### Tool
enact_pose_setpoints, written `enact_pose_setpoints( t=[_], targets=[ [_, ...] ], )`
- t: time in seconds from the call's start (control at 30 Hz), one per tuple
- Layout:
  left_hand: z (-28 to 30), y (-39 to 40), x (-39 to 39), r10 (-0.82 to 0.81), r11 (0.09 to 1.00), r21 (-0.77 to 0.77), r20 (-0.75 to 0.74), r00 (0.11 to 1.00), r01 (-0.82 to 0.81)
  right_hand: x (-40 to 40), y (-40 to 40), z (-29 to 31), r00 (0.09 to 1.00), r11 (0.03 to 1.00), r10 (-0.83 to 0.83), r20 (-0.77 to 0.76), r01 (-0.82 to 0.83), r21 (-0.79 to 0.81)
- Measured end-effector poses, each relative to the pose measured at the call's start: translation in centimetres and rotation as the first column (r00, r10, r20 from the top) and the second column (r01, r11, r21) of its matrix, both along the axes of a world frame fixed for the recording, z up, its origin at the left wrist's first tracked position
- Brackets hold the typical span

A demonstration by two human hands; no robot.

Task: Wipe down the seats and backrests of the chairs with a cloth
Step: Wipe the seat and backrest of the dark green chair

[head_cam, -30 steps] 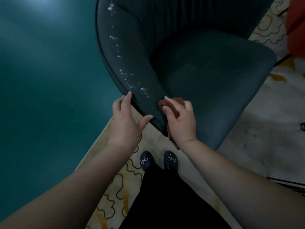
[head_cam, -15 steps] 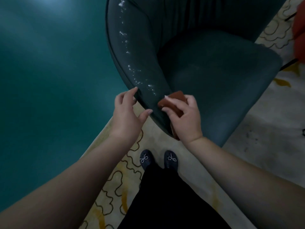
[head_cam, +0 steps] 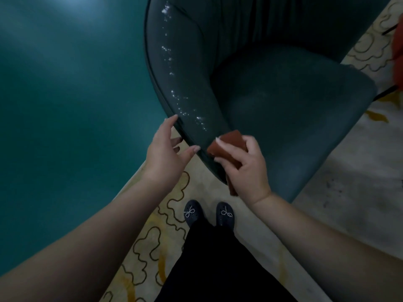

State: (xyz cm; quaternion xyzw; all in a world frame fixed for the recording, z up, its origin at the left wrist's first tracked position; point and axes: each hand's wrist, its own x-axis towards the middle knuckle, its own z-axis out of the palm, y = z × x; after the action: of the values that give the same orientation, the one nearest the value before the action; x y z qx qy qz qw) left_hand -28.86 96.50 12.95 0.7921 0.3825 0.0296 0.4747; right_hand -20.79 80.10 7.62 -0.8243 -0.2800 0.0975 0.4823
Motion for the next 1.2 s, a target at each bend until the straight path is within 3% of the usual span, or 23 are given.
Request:
enact_pose_setpoints(
  t=[0.17, 0.3, 0.5, 0.7, 0.93, 1.1, 1.2],
  targets=[
    [0.2, 0.4, 0.4, 0.018, 0.999, -0.051, -0.003, 1.0, -0.018, 0.6, 0.9, 0.4, 0.999, 1.0, 0.028, -0.024, -0.028, 0.0],
    [-0.2, 1.2, 0.8, 0.018, 0.994, -0.105, -0.023, 1.0, -0.02, 4.3, 4.4, 1.1, 0.984, 0.995, 0.079, -0.16, -0.088, -0.046],
    [-0.2, 2.6, 1.3, -0.018, 0.987, -0.158, -0.021, 1.0, 0.014, 1.2, 0.5, 1.0, 0.988, 0.991, 0.133, -0.072, -0.134, -0.014],
    [-0.7, 5.0, 1.9, -0.025, 0.971, -0.237, 0.013, 1.0, 0.028, 4.2, 6.2, 1.3, 0.989, 0.989, 0.148, 0.007, -0.148, -0.022],
    [-0.8, 7.5, 2.8, -0.068, 0.946, -0.315, 0.034, 0.997, 0.075, 2.6, 3.7, 1.1, 0.991, 0.991, 0.133, 0.013, -0.132, -0.016],
    [-0.7, 9.2, 3.6, -0.104, 0.936, -0.335, 0.042, 0.994, 0.112, 6.0, 10.2, 2.0, 0.984, 0.984, 0.166, 0.06, -0.162, -0.068],
    [-0.7, 9.9, 3.9, -0.131, 0.931, -0.34, 0.029, 0.991, 0.133, 5.7, 9.7, 1.9, 0.987, 0.987, 0.143, 0.078, -0.137, -0.081]
  ],
)
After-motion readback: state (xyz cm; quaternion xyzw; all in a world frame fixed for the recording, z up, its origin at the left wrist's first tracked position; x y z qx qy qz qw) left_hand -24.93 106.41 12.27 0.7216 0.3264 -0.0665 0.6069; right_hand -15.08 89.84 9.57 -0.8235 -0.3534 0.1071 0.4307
